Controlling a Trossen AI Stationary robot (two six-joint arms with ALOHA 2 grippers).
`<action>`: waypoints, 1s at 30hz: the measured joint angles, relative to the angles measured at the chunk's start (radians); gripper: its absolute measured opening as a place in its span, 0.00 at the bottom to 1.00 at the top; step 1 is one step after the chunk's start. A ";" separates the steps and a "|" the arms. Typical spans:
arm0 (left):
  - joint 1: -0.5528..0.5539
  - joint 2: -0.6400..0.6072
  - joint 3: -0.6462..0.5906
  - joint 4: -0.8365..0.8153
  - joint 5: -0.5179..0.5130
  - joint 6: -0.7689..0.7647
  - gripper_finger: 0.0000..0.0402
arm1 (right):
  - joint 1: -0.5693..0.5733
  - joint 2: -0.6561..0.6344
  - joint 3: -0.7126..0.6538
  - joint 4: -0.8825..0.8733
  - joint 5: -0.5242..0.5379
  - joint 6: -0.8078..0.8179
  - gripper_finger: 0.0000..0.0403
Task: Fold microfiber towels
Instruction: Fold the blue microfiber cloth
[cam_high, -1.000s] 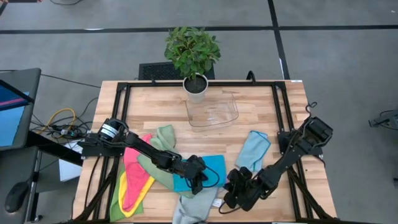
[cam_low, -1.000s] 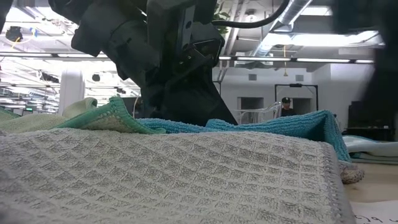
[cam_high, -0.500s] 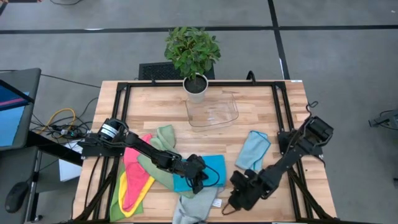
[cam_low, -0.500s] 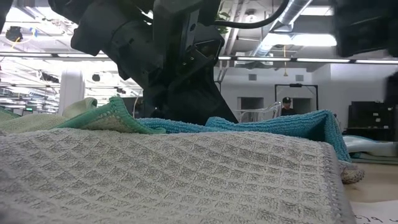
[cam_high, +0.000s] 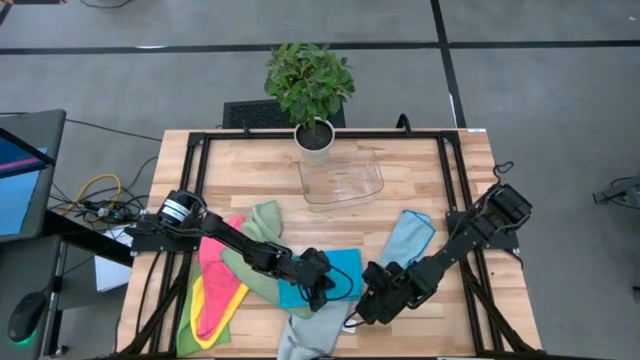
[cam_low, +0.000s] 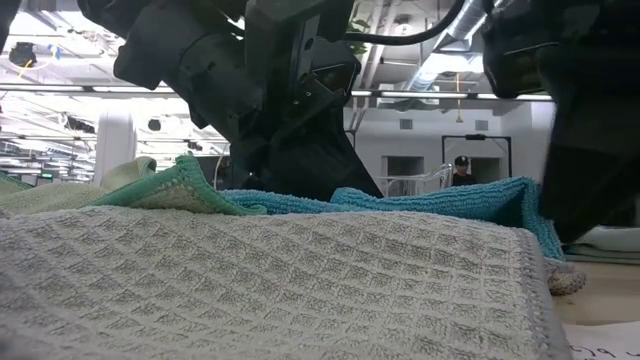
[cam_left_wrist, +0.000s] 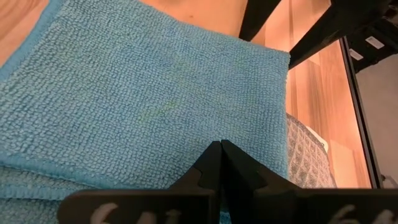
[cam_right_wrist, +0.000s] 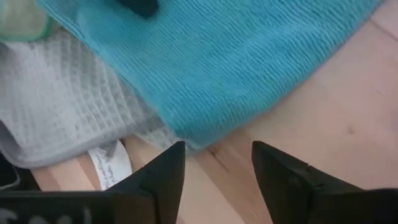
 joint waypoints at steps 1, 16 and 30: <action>0.000 0.000 0.000 0.000 0.000 0.000 0.00 | -0.001 0.003 0.000 0.011 0.003 0.000 0.51; 0.000 0.000 0.000 0.000 0.000 0.000 0.00 | -0.015 0.054 0.000 0.021 0.009 0.055 0.39; 0.000 0.000 0.000 0.000 0.000 0.008 0.00 | 0.086 0.054 0.000 -0.052 0.033 0.251 0.05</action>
